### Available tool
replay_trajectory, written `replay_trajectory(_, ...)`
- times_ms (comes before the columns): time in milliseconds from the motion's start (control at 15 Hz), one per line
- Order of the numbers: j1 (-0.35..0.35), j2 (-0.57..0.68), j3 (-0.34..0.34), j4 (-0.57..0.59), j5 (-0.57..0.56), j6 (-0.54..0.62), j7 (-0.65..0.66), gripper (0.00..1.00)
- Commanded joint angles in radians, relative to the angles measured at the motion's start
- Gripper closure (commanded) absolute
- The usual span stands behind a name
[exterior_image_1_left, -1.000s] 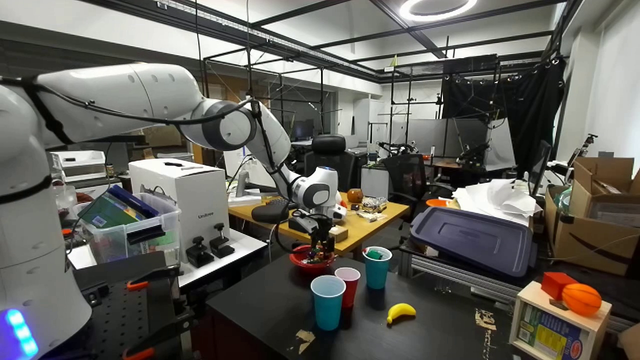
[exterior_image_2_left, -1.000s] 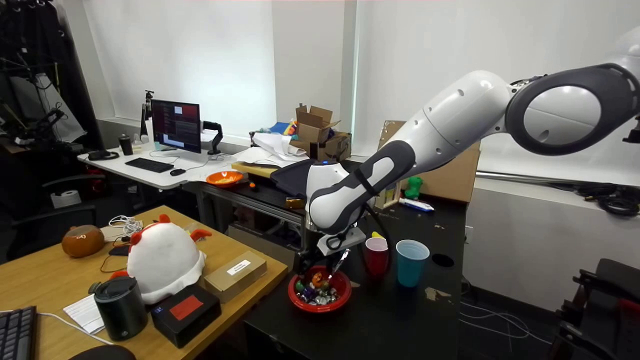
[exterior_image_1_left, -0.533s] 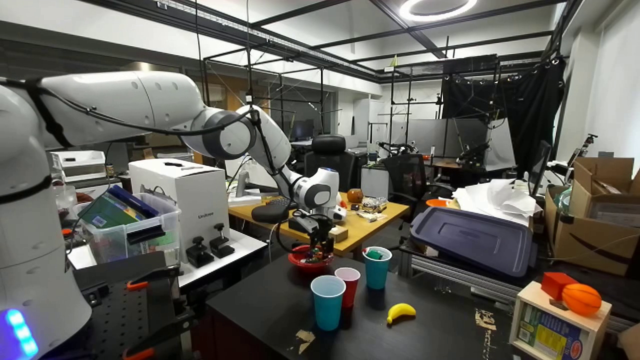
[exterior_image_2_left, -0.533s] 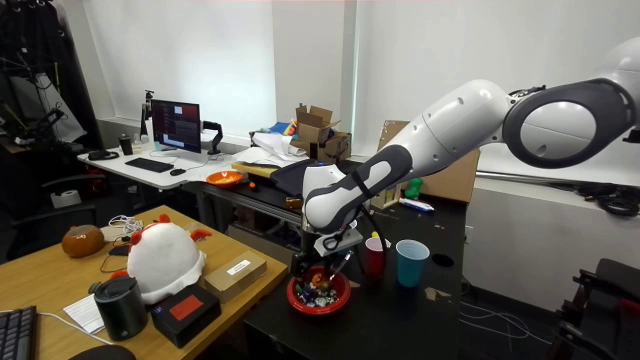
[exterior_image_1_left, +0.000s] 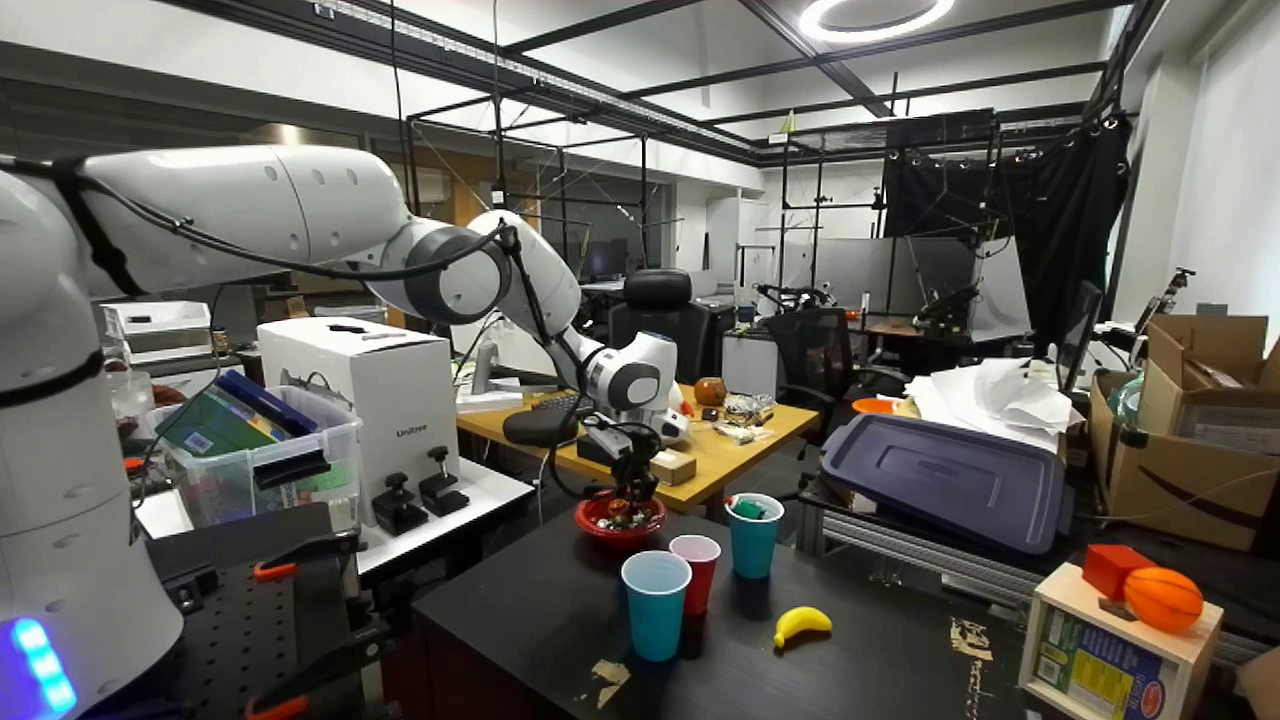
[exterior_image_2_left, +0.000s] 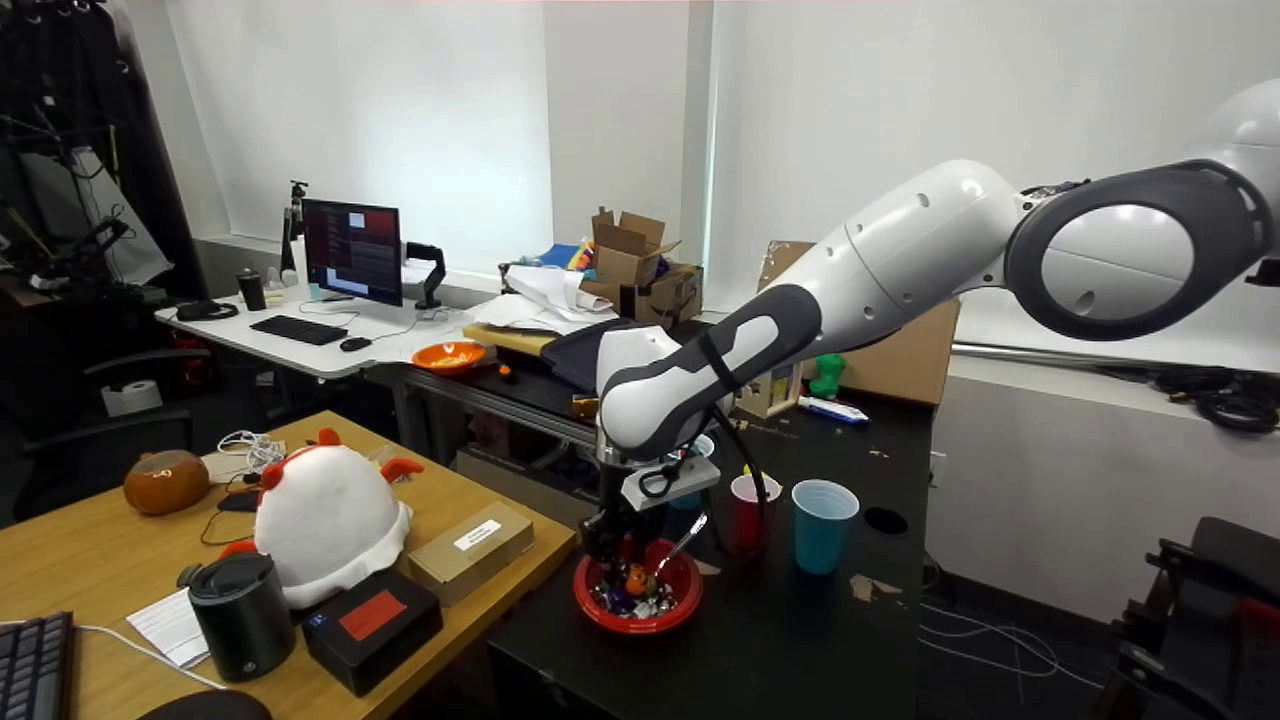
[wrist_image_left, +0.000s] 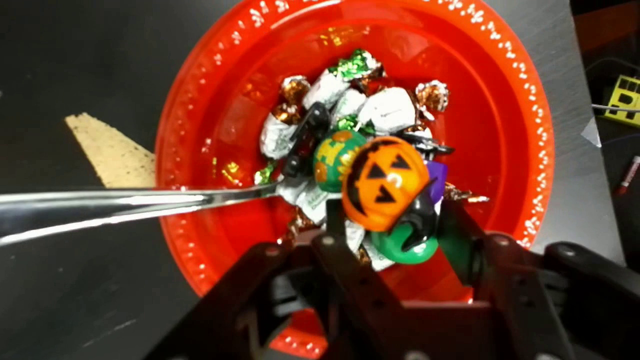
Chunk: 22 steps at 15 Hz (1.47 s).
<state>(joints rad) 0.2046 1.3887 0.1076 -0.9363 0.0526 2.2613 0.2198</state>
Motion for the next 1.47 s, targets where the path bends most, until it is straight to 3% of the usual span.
replay_trajectory(0,-0.009,-0.003,0.013,0.022,0.008,-0.058,-0.009,0.78)
replay_trajectory(67,-0.009,-0.003,0.012,0.022,0.008,-0.063,-0.006,0.83)
replay_trajectory(1400,-0.036,-0.138,0.045,-0.074,0.004,-0.143,-0.05,0.83)
